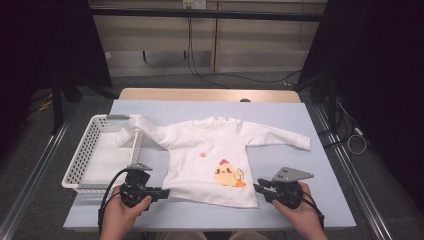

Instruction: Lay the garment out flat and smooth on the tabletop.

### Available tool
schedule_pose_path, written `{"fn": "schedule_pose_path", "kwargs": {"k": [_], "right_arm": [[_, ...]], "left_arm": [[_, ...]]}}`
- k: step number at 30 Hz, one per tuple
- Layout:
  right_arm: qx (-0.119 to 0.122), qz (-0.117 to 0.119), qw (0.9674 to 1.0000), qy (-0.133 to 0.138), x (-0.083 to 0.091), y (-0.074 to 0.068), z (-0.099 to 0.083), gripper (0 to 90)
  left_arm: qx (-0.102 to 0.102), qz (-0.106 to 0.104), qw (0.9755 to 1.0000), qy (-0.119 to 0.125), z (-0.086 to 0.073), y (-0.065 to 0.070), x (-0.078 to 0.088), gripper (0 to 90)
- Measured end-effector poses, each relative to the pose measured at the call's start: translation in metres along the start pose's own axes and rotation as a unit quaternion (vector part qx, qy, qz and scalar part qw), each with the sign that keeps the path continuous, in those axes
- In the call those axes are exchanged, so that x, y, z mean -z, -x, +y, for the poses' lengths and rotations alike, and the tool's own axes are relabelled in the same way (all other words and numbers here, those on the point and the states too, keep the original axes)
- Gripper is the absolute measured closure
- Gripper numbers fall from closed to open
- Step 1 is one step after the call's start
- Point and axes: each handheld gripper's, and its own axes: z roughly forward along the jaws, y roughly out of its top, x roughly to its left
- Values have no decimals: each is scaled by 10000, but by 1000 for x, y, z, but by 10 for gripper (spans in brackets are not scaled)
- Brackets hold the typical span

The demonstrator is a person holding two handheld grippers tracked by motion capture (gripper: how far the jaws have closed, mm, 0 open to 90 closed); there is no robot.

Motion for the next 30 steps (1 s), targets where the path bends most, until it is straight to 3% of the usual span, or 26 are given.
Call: {"fn": "schedule_pose_path", "kwargs": {"k": [3, 5, 6, 10, 14, 18, 21, 26, 29, 30], "right_arm": [[-166, -102, 9998, 89, -4, 12, 4, 667], [-236, -158, 9996, 74, -10, 17, 7, 628], [-246, -144, 9996, 69, -12, 17, 8, 623], [-224, -233, 9995, -38, -33, 22, 17, 628], [-269, -360, 9987, -236, -53, 25, 21, 638], [-229, -362, 9985, -332, -61, 25, 21, 694], [-214, -205, 9990, -321, -61, 24, 21, 847], [-182, -331, 9990, -252, -58, 22, 20, 877], [-225, -308, 9990, -217, -53, 23, 18, 894], [-165, -361, 9990, -219, -51, 22, 17, 859]], "left_arm": [[-37, 73, 9999, 88, 5, 0, 1, 723], [-108, 209, 9996, 158, 8, 1, 0, 622], [-18, 226, 9995, 207, 11, 2, -2, 594], [-13, 587, 9975, 388, 26, 3, -9, 481], [104, 695, 9963, 503, 36, -1, -12, 491], [269, 891, 9951, 347, 33, -9, -21, 497], [201, 789, 9962, 310, 27, -8, -19, 491], [136, 643, 9965, 522, 18, -1, -5, 478], [89, 546, 9974, 460, 11, 2, -1, 468], [110, 555, 9975, 433, 9, 2, -2, 466]]}}
